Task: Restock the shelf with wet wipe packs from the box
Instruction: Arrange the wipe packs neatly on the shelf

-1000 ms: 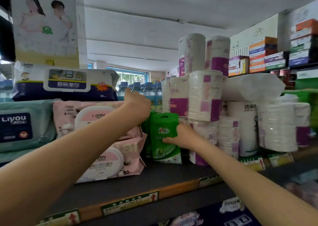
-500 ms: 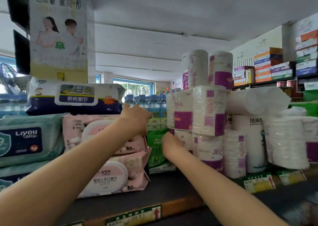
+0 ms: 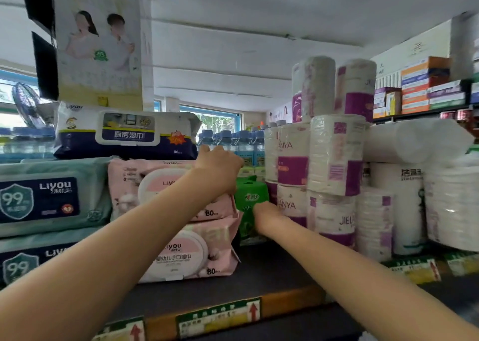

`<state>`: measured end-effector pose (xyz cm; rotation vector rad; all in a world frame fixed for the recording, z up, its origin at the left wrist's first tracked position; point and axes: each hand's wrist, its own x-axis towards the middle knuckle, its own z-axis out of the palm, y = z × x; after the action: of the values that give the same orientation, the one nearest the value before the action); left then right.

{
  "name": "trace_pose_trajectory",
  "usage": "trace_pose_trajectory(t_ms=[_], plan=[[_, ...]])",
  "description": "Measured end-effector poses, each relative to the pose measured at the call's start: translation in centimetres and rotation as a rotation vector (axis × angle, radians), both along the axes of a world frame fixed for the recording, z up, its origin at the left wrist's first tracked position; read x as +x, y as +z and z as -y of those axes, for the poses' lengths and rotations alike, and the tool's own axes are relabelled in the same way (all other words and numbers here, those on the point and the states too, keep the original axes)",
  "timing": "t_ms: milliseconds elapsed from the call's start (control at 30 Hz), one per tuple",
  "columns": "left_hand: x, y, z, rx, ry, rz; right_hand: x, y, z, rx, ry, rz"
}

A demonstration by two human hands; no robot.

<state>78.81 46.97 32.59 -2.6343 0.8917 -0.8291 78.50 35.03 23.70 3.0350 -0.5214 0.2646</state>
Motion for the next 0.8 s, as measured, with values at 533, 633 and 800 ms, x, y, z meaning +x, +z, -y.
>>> trace_pose_trajectory(t_ms=[533, 633, 800], plan=[[-1.6, -1.5, -0.9, 0.015, -0.079, 0.155, -4.2, 2.2, 0.0, -0.152, 0.134, -0.040], [-2.9, -2.2, -2.8, -0.018, -0.202, 0.191, -8.1, 2.8, -1.7, -0.176, 0.125, -0.069], [-7.5, -2.9, -6.2, -0.100, -0.414, 0.119, -15.4, 3.4, -4.5, -0.179, -0.020, -0.006]])
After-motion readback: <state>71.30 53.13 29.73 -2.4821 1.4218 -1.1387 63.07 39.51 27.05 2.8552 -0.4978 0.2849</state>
